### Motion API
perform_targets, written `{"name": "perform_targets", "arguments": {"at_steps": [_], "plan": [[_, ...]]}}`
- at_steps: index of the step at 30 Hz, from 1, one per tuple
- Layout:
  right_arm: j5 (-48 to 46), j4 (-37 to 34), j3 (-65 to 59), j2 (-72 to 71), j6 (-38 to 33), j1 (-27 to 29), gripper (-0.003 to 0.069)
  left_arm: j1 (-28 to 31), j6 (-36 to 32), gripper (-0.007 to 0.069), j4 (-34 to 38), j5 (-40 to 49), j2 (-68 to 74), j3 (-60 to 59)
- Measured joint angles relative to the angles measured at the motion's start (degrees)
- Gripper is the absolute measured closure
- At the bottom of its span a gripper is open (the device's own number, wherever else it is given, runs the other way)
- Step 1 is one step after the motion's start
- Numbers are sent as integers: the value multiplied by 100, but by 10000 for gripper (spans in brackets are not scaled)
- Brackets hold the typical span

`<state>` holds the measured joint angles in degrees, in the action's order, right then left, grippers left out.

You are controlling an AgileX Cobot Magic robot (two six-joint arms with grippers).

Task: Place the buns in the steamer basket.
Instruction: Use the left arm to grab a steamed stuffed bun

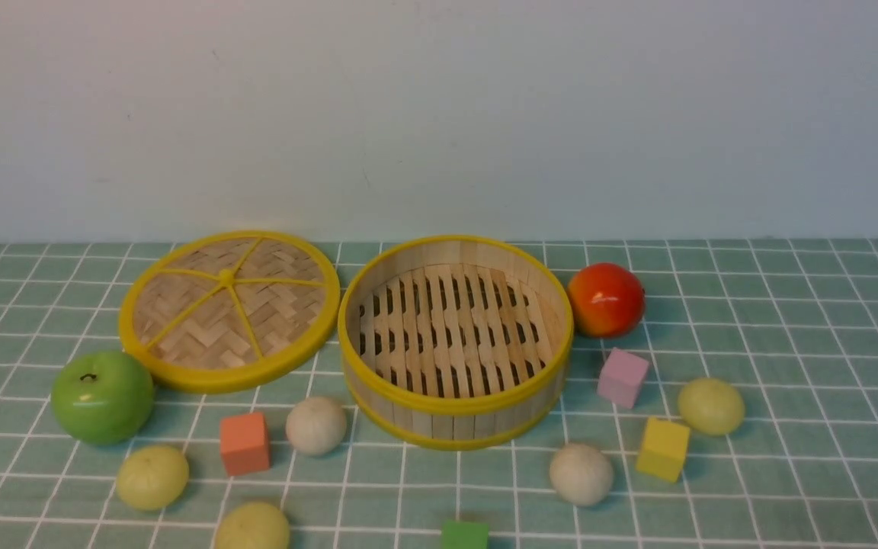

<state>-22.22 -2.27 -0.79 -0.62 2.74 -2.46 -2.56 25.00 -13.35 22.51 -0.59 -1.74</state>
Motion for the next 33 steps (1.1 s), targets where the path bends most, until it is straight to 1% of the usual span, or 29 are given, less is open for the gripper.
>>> {"name": "perform_targets", "arguments": {"at_steps": [18,22,24,27,28,29,33], "plan": [[0,0,0,0,0,0,421,0,0,386,-5,-6,0,0],[0,0,0,0,0,0,421,0,22,386,100,-217,0,0],[0,0,0,0,0,0,421,0,137,386,267,-544,0,0],[0,0,0,0,0,0,421,0,483,386,609,-1161,0,0],[0,0,0,0,0,0,421,0,483,386,623,-1161,0,0],[0,0,0,0,0,0,421,0,627,386,719,-1507,0,0],[0,0,0,0,0,0,421,0,934,386,805,-2284,0,0]]}}
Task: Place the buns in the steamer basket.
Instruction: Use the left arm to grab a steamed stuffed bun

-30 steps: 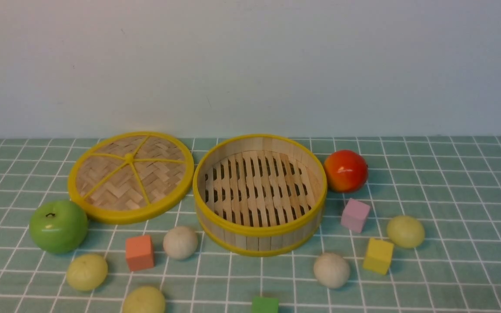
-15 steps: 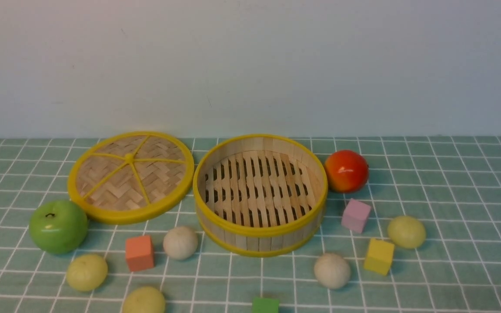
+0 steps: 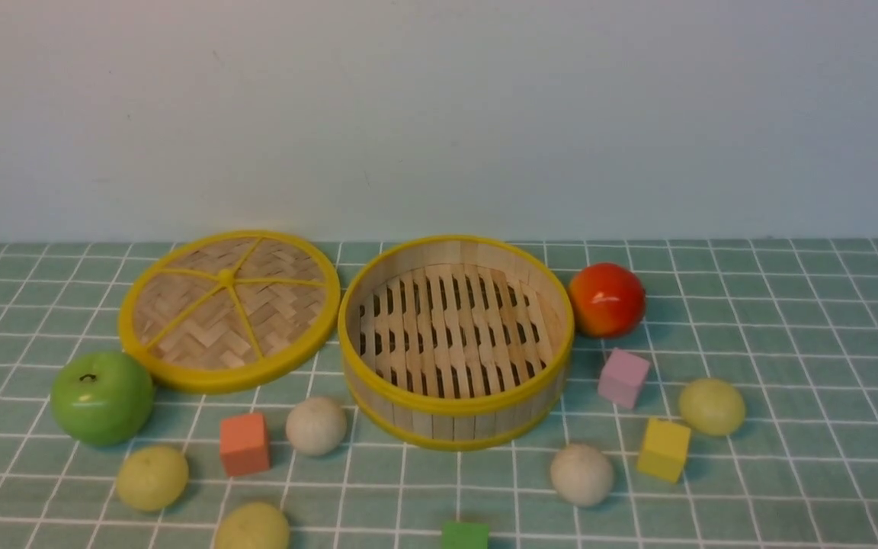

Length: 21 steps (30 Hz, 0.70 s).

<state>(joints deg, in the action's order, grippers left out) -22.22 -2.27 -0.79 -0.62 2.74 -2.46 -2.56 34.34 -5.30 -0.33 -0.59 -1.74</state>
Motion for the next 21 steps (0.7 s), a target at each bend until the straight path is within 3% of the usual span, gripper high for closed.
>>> {"name": "perform_targets", "arguments": {"at_steps": [4,10,13,16,18,21], "plan": [[0,0,0,0,0,0,421,0,207,386,21,-822,0,0],[0,0,0,0,0,0,421,0,243,386,38,-343,264,1122],[0,0,0,0,0,0,421,0,243,386,38,187,831,2074],[0,0,0,0,0,0,421,0,243,386,63,1103,1553,2953],[0,0,0,0,0,0,421,0,243,386,101,2196,2312,3757],[0,0,0,0,0,0,421,0,237,386,39,2984,2970,4119]]}}
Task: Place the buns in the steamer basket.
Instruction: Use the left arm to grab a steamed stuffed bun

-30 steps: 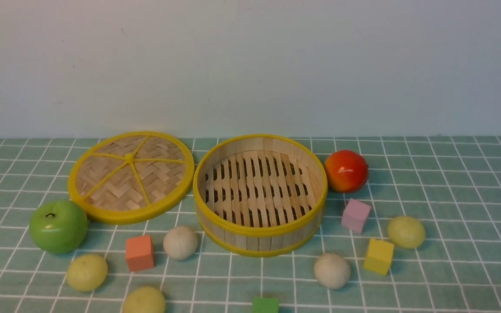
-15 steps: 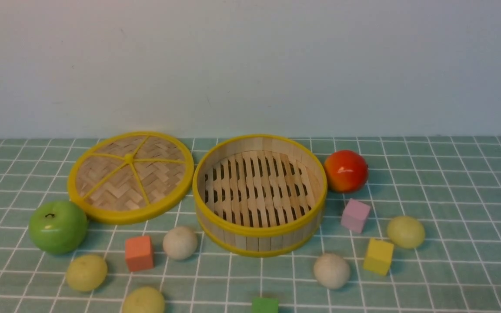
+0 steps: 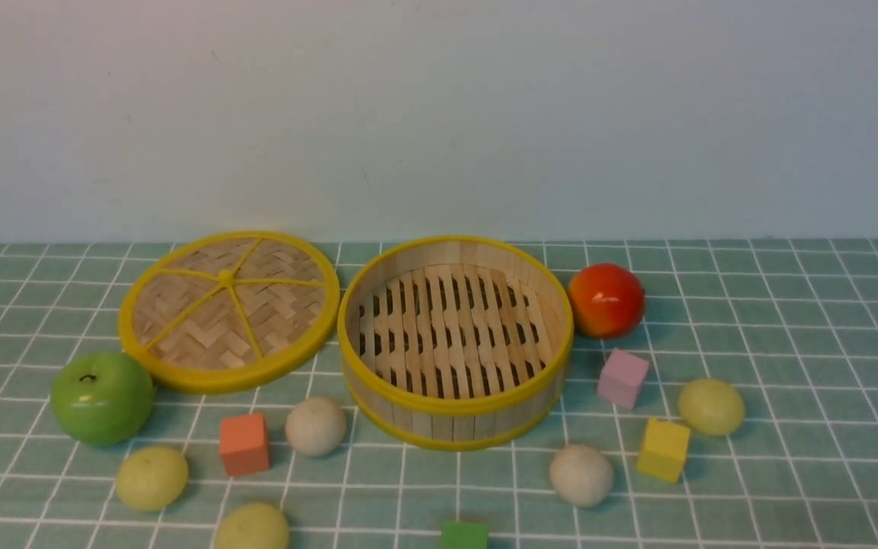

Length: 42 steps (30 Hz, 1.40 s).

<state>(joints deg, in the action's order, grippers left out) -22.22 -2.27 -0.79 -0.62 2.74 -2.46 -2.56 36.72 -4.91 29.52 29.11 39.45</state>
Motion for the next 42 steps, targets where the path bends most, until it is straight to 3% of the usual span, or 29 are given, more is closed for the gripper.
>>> {"name": "perform_targets", "arguments": {"at_steps": [6,14,17,21,25,32,42], "plan": [[0,0,0,0,0,0,421,0,63,386,-161,331,1432,110],[0,0,0,0,0,0,421,0,37,386,598,336,3418,116],[0,0,0,0,0,0,421,0,-377,386,913,298,3942,116],[0,0,0,0,0,0,421,0,-1447,386,1150,510,4626,426],[0,0,0,0,0,0,421,0,-1790,386,1149,1042,5260,1006],[0,0,0,0,0,0,421,0,-1752,386,1211,1518,6130,1547],[0,0,0,0,0,0,421,-15,-1377,386,1044,1518,6457,1625]]}}
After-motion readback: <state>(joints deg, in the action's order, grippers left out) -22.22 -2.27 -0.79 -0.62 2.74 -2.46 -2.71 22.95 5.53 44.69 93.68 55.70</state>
